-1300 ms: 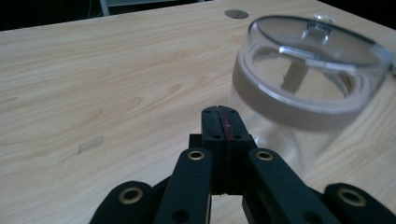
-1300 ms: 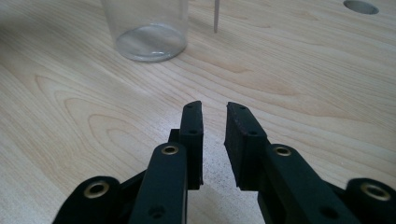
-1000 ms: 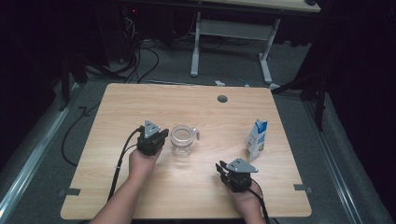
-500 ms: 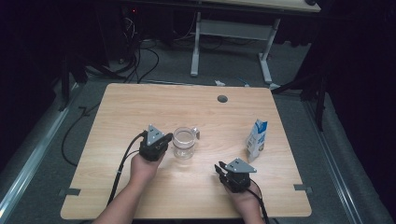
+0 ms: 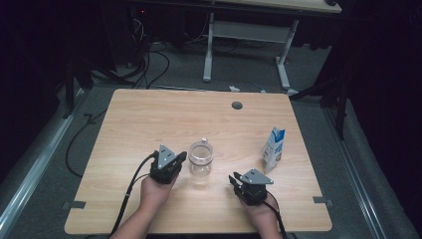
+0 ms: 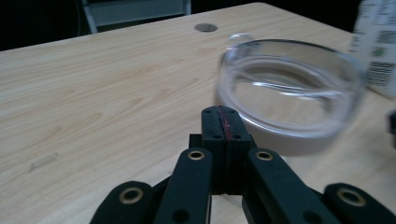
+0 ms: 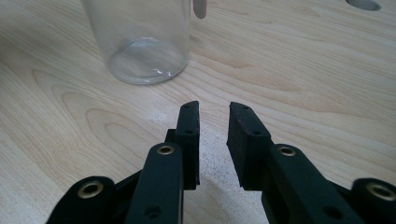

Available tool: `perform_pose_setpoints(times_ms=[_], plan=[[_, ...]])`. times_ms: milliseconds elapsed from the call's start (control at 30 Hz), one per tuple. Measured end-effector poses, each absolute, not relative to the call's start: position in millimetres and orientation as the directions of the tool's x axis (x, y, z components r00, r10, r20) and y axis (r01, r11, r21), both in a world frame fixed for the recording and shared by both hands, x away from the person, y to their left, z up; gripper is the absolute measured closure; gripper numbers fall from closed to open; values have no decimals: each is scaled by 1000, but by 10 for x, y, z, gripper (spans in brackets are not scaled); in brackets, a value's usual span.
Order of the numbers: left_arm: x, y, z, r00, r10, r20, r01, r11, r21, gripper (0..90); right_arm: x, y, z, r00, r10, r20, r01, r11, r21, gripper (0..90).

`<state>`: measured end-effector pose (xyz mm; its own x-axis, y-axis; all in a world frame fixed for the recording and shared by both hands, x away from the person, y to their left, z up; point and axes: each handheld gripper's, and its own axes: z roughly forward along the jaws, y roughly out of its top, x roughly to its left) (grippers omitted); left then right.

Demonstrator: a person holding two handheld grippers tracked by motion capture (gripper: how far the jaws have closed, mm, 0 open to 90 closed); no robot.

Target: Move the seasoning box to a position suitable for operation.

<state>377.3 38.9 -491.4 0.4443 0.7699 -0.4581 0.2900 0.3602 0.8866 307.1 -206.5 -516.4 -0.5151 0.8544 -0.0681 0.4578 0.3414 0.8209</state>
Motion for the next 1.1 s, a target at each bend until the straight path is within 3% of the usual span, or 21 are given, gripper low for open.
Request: perform_pose_setpoints(times_ms=[333,1100], plan=[[4052,269,-4972,449,772,-450,301,343,890,900,3084,-2070,-5198,-518,853,-67,467,348,813,744],[3139,27,-5041,567,684,-459,337,315,887,900,3105,-2156,-5188,-488,871,-58,479,322,817,745]])
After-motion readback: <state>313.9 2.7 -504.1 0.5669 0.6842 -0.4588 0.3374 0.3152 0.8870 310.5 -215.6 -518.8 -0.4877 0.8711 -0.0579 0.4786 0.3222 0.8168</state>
